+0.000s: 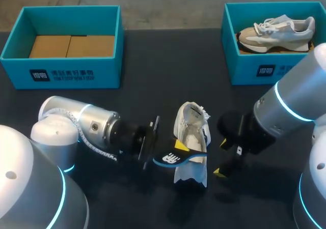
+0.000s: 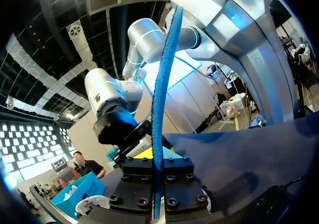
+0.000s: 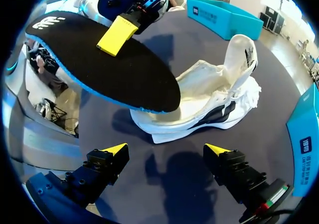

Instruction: Take the shoe out of the shoebox, open the shoe tongue, remove and reinsert the insole, then place the shoe into the shoebox

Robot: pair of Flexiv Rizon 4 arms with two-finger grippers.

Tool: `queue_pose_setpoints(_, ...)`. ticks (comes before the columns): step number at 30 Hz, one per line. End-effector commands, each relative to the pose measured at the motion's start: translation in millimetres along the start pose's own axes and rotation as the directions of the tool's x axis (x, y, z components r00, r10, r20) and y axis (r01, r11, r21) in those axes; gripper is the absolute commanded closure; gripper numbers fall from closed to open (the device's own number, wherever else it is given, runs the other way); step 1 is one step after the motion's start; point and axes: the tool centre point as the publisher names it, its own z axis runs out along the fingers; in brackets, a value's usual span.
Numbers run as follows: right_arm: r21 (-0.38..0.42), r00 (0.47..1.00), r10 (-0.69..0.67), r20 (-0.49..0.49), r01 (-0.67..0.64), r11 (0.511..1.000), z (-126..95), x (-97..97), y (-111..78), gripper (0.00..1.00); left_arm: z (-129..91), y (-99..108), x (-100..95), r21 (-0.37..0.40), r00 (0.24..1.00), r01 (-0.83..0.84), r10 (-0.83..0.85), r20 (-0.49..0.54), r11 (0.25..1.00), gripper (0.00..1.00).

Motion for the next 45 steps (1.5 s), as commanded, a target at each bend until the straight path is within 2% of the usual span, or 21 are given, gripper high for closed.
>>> queue_pose_setpoints(1,0.001,1.000,0.001,0.004,-0.001,1.000,2,0.8,0.6,0.00,3,5,2.9,-0.002,1.000,-0.003,0.003,-0.002,1.000,1.00)
queue_pose_setpoints(25,0.001,1.000,0.001,0.004,-0.001,1.000,2,0.8,0.6,0.00,4,23,-2.4,-0.009,0.999,0.029,-0.029,0.012,1.000,1.00)
queue_pose_setpoints(30,0.001,1.000,0.001,0.004,-0.001,1.000,2,0.8,0.6,0.00,3,23,-2.4,-0.032,1.000,0.025,-0.024,0.015,0.999,1.00)
queue_pose_setpoints(45,0.001,1.000,0.001,0.004,-0.001,1.000,2,0.8,0.6,0.00,4,38,-1.6,-0.066,0.998,0.056,-0.054,0.029,0.996,1.00)
